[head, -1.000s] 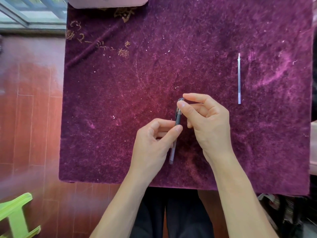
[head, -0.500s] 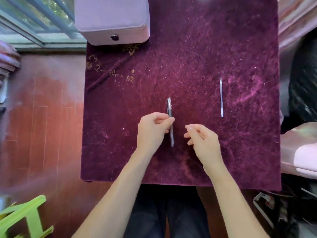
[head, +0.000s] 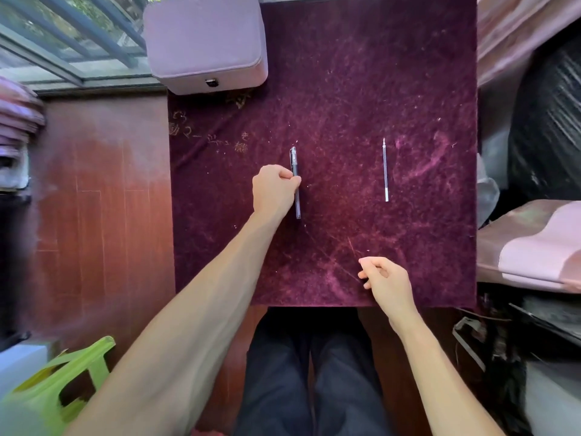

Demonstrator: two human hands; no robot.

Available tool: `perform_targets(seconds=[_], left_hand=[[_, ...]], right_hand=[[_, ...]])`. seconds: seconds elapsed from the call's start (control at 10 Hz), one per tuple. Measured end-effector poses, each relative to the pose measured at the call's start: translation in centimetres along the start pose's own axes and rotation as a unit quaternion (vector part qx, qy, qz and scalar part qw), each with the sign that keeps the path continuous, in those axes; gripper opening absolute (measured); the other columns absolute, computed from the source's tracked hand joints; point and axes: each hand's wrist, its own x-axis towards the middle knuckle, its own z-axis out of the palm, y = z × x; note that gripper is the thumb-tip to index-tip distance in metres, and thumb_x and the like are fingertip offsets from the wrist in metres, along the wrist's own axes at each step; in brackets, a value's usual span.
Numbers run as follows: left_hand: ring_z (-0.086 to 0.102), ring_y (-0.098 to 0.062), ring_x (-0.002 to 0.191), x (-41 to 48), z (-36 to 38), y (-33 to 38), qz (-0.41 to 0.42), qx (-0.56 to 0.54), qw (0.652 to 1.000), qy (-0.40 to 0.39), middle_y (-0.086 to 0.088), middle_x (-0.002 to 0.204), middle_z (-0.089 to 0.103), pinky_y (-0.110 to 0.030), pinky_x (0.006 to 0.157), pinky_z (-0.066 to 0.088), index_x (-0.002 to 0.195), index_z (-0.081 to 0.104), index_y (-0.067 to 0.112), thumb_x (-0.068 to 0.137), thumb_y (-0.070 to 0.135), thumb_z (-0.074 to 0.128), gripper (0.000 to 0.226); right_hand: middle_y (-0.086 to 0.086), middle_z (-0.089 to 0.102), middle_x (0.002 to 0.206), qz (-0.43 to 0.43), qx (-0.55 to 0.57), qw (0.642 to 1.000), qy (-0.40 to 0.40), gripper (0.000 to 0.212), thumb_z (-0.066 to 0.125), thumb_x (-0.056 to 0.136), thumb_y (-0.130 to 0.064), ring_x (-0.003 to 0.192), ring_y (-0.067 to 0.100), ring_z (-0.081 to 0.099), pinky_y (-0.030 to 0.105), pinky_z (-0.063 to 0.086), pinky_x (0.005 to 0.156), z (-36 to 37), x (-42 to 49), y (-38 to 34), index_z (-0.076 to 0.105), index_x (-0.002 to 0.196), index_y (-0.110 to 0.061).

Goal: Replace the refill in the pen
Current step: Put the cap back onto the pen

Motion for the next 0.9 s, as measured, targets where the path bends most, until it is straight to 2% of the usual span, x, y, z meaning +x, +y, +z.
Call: perform_targets(seconds=[0.1,0.2,0.3,0.4,0.5,0.6,0.7,0.8,0.9], left_hand=[[0.075,-0.022,0.087,0.3,0.0,0.9,-0.003,0.015,1.0,0.005,-0.005,0.086,0.079,-0.035,0.081,0.059,0.088,0.081,0.011,0.084,0.019,0.072,0.013],[0.072,-0.02,0.077,0.7,0.4,1.2,-0.008,0.03,0.999,0.009,-0.006,0.078,0.078,-0.03,0.068,0.055,0.078,0.079,0.009,0.082,0.016,0.071,0.011],[0.06,-0.013,0.058,0.9,0.8,1.0,-0.014,0.048,0.999,0.018,-0.001,0.07,0.073,-0.026,0.058,0.047,0.077,0.078,0.006,0.081,0.015,0.071,0.012],[0.052,-0.002,0.053,1.1,1.2,0.6,-0.019,0.056,0.998,0.03,0.007,0.063,0.063,-0.026,0.061,0.044,0.078,0.078,0.01,0.081,0.016,0.073,0.008],[0.057,-0.011,0.06,0.9,1.1,0.8,-0.019,0.056,0.998,0.023,0.004,0.071,0.068,-0.027,0.066,0.047,0.08,0.079,0.01,0.08,0.018,0.074,0.009],[0.068,-0.02,0.076,0.2,0.2,0.9,-0.029,0.046,0.998,0.011,-0.002,0.081,0.073,-0.028,0.07,0.05,0.083,0.079,0.009,0.079,0.02,0.074,0.013],[0.075,-0.026,0.09,-1.6,-1.8,0.7,-0.037,0.024,0.999,-0.019,-0.008,0.093,0.078,-0.036,0.083,0.06,0.091,0.077,0.012,0.078,0.024,0.068,0.019],[0.077,-0.023,0.085,-4.8,-4.4,0.1,-0.018,0.015,0.998,-0.058,-0.002,0.086,0.079,-0.038,0.086,0.061,0.089,0.076,0.019,0.078,0.027,0.062,0.019],[0.076,-0.014,0.069,-8.6,-7.4,-1.8,0.01,0.017,0.996,-0.086,0.002,0.075,0.079,-0.035,0.081,0.062,0.082,0.075,0.021,0.079,0.03,0.059,0.018]], right_hand=[[-0.017,0.078,0.08,0.011,-0.01,1.0,-0.009,0.014,0.067,0.102,-0.032,0.063,0.0,0.067,0.023,0.049,0.071,-0.2,-0.6,0.1,0.078,0.094,-0.033],[-0.018,0.078,0.08,0.016,-0.011,1.0,-0.012,0.013,0.066,0.102,-0.033,0.069,0.009,0.069,0.026,0.049,0.072,-0.3,-0.8,0.0,0.078,0.095,-0.033],[-0.008,0.079,0.079,0.015,-0.007,1.0,-0.014,0.013,0.066,0.102,-0.033,0.07,0.01,0.07,0.027,0.051,0.074,-0.1,-0.9,0.0,0.077,0.096,-0.033],[-0.009,0.079,0.079,0.017,-0.005,1.0,-0.013,0.013,0.066,0.102,-0.033,0.069,0.008,0.07,0.027,0.051,0.074,0.0,-1.1,0.3,0.078,0.096,-0.032],[-0.011,0.079,0.078,0.021,-0.001,1.0,-0.012,0.013,0.067,0.102,-0.033,0.069,0.008,0.07,0.026,0.05,0.073,-0.1,-1.6,0.8,0.078,0.095,-0.033],[-0.006,0.08,0.081,0.016,-0.001,1.0,-0.009,0.013,0.066,0.102,-0.031,0.069,0.01,0.069,0.027,0.051,0.074,-0.5,-2.2,0.8,0.078,0.095,-0.032],[-0.004,0.079,0.084,0.003,-0.007,1.0,-0.004,0.014,0.066,0.102,-0.031,0.067,0.01,0.068,0.027,0.051,0.071,-1.5,-3.3,-0.1,0.077,0.093,-0.031],[-0.007,0.079,0.078,-0.022,-0.007,1.0,0.005,0.013,0.067,0.102,-0.032,0.062,0.002,0.067,0.026,0.05,0.07,-2.7,-5.0,-0.7,0.076,0.092,-0.032],[-0.019,0.079,0.081,-0.054,-0.01,0.998,0.013,0.012,0.069,0.101,-0.034,0.062,-0.006,0.068,0.024,0.05,0.071,-4.0,-8.1,-1.6,0.076,0.093,-0.035]])
